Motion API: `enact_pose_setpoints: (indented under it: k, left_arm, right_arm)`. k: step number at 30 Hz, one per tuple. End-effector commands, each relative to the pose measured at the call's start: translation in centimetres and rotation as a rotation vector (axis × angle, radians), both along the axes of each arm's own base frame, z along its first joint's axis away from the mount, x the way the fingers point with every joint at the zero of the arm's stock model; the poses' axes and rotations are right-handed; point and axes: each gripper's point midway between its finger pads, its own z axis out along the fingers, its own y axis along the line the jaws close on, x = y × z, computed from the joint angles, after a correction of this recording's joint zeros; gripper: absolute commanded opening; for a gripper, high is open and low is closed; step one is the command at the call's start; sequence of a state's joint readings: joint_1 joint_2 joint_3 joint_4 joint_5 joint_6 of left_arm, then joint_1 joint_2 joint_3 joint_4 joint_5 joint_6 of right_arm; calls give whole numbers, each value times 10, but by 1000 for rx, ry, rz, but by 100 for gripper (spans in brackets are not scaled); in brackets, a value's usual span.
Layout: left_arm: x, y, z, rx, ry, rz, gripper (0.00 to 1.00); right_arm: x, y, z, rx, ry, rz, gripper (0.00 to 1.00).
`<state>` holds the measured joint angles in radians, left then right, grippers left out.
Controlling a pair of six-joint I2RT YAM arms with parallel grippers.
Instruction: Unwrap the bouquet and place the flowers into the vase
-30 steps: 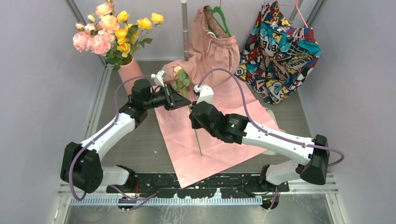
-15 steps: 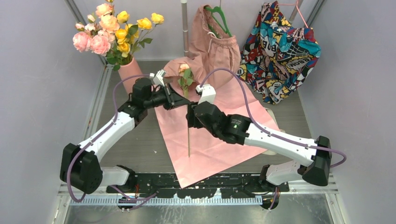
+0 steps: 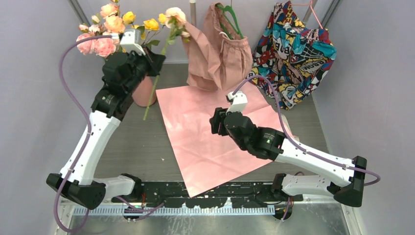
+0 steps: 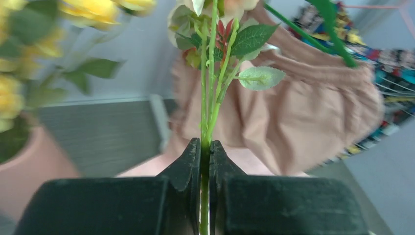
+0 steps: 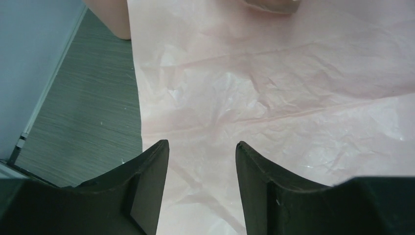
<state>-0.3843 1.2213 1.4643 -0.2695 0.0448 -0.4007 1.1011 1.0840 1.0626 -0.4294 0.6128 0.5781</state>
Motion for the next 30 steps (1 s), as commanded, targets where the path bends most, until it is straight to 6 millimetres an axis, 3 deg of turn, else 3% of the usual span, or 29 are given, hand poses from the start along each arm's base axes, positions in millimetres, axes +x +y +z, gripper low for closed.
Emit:
enact_pose_setpoints:
  k: [1,6,10,13,16,20,23,26,30]
  left_arm:
    - [19,71,47,150,-137,288,0]
    - [-18,101,94,173,-208,367,0]
    - [-51,118,119,151,-272,409,0]
    - [-60,126,132,105,-393,452,0]
    - [-49,120,128,103,-486,446,0]
    - [-18,104,114,123,-529,412,0]
    - [-9,71,99,73,-459,239,0]
    - [-14,34,78,-16,-388,38,0]
    - [-8,22,50,-81,-367,-15,0]
  right_arm:
    - [4,-15,10,25,-34,-49,58]
    - [6,-23,4,41,-34,-67,57]
    - [8,-16,2,46,-23,-50,57]
    - [10,-9,-2,38,-12,-35,56]
    - [10,-4,-7,35,-3,-28,56]
    - [11,-3,-17,17,12,-24,56]
    - [11,6,-20,32,25,13,56]
    - [7,27,-9,76,35,93,57]
    - [-4,65,16,169,56,245,59]
